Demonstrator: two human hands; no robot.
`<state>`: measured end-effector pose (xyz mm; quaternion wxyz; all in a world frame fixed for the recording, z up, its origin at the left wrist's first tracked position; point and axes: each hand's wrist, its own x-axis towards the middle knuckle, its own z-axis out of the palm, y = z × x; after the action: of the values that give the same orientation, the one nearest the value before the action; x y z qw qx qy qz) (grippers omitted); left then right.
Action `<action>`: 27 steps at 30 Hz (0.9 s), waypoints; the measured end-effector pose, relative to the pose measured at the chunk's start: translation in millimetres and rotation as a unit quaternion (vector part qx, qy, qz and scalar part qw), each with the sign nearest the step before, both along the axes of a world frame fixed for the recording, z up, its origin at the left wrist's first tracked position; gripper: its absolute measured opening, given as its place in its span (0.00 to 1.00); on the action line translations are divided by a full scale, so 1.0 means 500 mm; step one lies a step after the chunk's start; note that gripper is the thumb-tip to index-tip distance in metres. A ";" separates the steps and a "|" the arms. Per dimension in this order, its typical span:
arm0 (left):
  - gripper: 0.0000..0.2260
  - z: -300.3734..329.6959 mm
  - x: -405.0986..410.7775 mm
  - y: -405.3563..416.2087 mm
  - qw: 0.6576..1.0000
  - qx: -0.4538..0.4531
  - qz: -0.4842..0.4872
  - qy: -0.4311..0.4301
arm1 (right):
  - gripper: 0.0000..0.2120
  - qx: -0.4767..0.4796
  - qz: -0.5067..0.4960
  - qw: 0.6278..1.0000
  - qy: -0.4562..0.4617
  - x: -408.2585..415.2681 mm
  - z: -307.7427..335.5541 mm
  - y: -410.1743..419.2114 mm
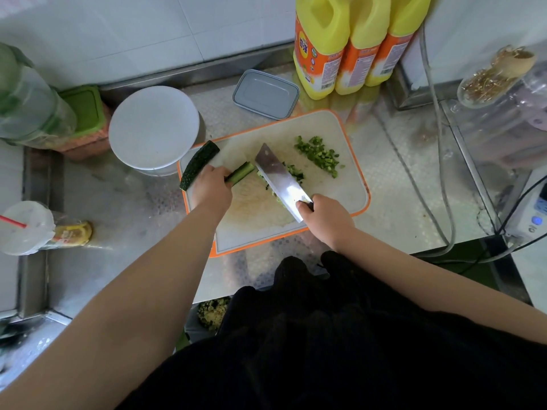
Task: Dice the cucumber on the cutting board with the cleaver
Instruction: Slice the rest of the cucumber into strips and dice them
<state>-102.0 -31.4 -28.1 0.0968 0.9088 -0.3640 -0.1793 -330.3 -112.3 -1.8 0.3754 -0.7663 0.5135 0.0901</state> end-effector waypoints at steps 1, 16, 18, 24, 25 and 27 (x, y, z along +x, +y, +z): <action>0.12 0.002 -0.005 0.011 1.000 -0.011 0.010 0.001 | 0.19 -0.001 -0.010 1.000 -0.014 -0.003 0.003 -0.004; 0.16 -0.031 -0.124 0.172 0.972 -0.172 -0.134 -0.089 | 0.18 -0.229 0.117 0.965 -0.051 -0.049 0.010 0.003; 0.17 -0.011 -0.134 0.149 0.952 -0.253 -0.097 -0.141 | 0.16 -0.262 0.139 0.954 -0.050 -0.054 0.006 0.006; 0.23 0.035 -0.180 0.073 0.959 -0.158 -0.206 -0.113 | 0.17 -0.312 0.153 0.936 -0.054 -0.068 0.002 0.018; 0.24 0.034 -0.187 0.065 0.961 -0.105 -0.234 -0.103 | 0.17 -0.326 0.154 0.931 -0.061 -0.071 -0.003 0.021; 0.25 0.034 -0.192 0.047 0.957 -0.009 -0.273 -0.095 | 0.17 -0.350 0.155 0.921 -0.068 -0.075 -0.009 0.022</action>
<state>-197.7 -7.8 -10.9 0.0172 0.7866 -0.6075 -0.1090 -368.0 -101.2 -6.2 0.0990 -0.9231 0.3604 -0.0907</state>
